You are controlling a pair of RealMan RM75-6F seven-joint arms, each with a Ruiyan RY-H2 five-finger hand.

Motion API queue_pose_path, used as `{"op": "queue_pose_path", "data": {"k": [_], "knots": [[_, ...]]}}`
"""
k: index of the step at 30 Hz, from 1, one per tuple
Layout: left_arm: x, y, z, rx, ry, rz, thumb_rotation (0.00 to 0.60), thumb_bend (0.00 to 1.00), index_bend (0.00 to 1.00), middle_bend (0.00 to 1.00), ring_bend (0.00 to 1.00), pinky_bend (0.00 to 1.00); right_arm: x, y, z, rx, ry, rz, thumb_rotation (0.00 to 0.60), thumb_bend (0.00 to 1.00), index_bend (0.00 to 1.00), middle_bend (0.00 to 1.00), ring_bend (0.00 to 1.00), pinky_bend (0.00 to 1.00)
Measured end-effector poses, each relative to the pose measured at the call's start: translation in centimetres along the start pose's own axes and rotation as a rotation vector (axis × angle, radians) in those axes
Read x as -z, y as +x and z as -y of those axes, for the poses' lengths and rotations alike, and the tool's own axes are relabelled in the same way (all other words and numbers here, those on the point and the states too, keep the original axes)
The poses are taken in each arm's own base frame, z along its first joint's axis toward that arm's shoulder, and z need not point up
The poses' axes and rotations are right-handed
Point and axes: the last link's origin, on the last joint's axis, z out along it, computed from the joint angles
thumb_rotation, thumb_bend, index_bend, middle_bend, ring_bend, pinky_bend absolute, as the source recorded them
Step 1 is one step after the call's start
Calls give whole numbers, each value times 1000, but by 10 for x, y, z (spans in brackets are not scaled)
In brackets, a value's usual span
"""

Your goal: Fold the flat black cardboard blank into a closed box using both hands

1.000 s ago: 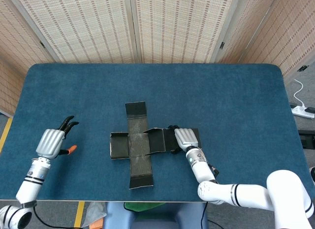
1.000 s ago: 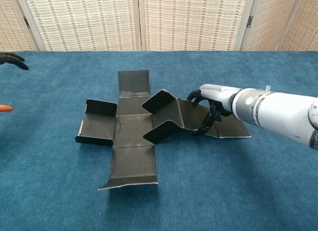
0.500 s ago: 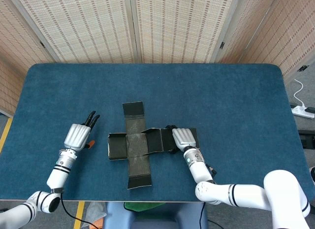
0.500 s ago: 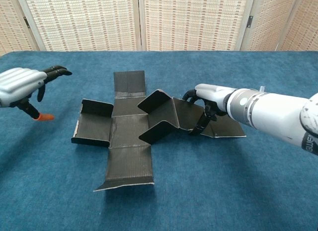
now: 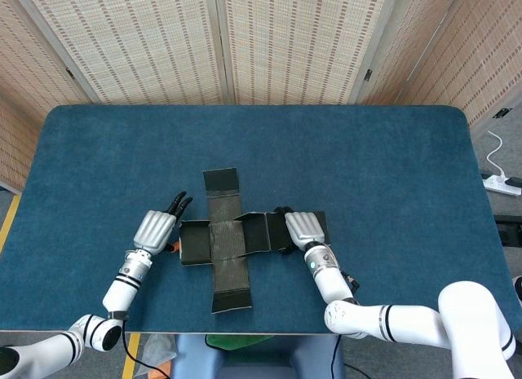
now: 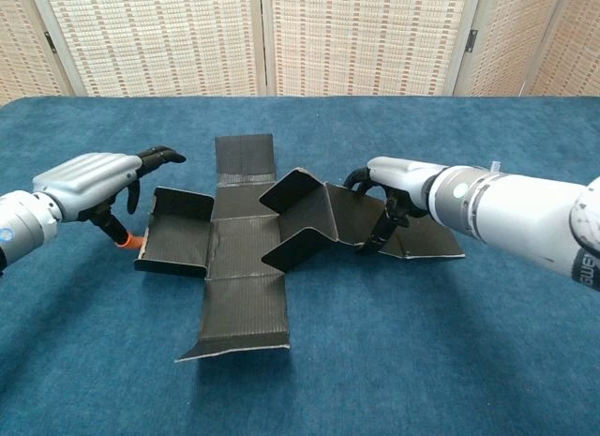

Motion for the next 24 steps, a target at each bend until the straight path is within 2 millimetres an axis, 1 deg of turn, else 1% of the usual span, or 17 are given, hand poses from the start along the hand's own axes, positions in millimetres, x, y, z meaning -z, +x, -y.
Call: {"op": "queue_pose_path", "data": {"k": [5, 10, 15, 19, 24], "knots": [[2, 2, -13, 162, -41, 16, 600, 193, 0, 0, 544, 800, 0, 1, 1, 23, 18, -11, 600, 214, 400, 379, 785, 1000], [3, 10, -27, 306, -103, 22, 600, 193, 0, 0, 544, 800, 1, 4, 5, 117, 73, -46, 600, 214, 400, 382, 785, 1000], [2, 21, -35, 350, -172, 46, 600, 194, 0, 0, 543, 793, 1, 11, 14, 264, 155, -85, 600, 214, 400, 381, 785, 1000], [-1, 23, -40, 369, -197, 104, 600, 192, 0, 0, 536, 795, 1, 18, 22, 427, 222, -136, 600, 214, 407, 385, 791, 1000], [-4, 22, -43, 411, -211, 188, 600, 192, 0, 0, 523, 796, 1, 26, 29, 591, 298, -193, 600, 214, 410, 387, 793, 1000]]}}
